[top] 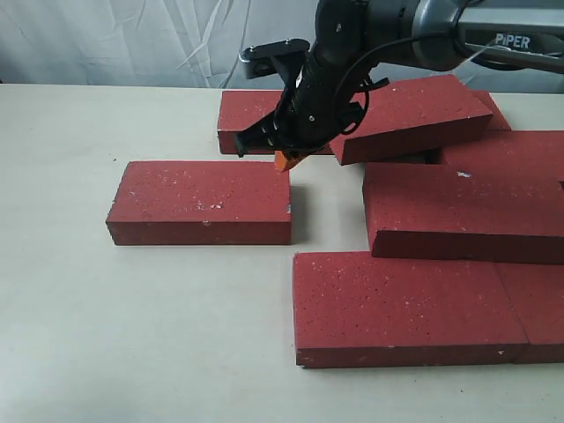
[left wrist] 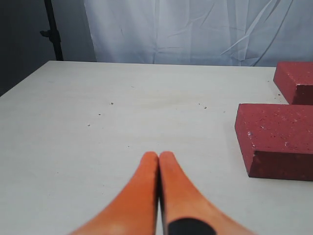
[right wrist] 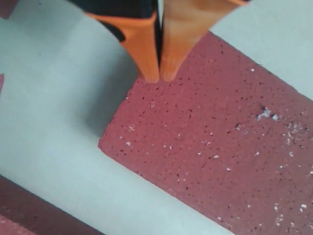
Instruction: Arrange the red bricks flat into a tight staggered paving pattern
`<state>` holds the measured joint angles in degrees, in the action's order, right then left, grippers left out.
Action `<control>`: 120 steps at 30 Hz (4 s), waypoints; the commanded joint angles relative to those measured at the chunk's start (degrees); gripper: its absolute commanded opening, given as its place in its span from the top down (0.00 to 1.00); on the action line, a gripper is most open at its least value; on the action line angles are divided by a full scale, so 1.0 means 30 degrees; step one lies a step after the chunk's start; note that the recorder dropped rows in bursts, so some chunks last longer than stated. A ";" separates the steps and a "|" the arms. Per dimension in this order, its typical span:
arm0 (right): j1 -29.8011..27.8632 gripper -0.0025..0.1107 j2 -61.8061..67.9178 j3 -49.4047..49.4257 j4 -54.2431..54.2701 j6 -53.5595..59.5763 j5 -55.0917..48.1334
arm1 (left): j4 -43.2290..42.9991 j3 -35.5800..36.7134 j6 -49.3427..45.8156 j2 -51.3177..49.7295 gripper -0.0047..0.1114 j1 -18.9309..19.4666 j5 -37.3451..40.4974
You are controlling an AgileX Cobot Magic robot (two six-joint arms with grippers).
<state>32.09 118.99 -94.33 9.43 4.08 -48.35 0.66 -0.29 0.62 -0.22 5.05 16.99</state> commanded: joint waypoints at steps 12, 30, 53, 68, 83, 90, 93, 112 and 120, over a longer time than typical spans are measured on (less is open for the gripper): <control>-0.0021 0.98 -0.2341 -0.0097 0.1016 0.0050 0.0202 | 0.0045 0.0097 0.0097 0.0075 0.96 -0.0005 -0.0192; -0.5858 0.98 -0.6876 0.5606 0.1329 0.0662 0.0109 | 0.0045 0.0097 0.0097 0.0075 0.96 -0.0005 -0.0192; -1.1197 0.98 -0.4810 0.7759 0.3098 0.1127 0.3751 | 0.0048 0.0097 0.0097 0.0075 0.96 -0.0005 -0.0157; -0.8565 0.98 -0.2812 0.5696 0.3319 0.2794 0.1513 | 0.0048 0.0097 0.0097 0.0075 0.96 -0.0005 -0.0157; -0.8565 0.98 -0.3357 0.4946 0.0394 0.3903 -0.5203 | 0.0048 0.0097 0.0097 0.0075 0.96 -0.0005 -0.0032; -0.8565 0.98 -0.3791 0.4946 0.0394 0.4467 -0.6187 | 0.0048 0.0097 0.0097 0.0075 0.96 -0.0005 -0.0076; -0.8565 0.98 -0.3837 0.4946 0.0538 0.4467 -0.5611 | 0.0048 0.0097 0.0097 0.0075 0.96 -0.0005 -0.0076; -0.8565 0.98 -0.6527 0.5516 0.4878 0.4467 -0.3805 | 0.0048 0.0097 0.0097 0.0075 0.96 -0.0005 -0.0076; -0.8565 0.98 -0.7355 0.6480 0.4669 0.4467 -0.3386 | 0.0048 0.0097 0.0097 0.0075 0.96 -0.0005 -0.0076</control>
<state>6.49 97.54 -75.23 23.89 17.09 -59.85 0.66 -0.29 0.62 -0.22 5.05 17.22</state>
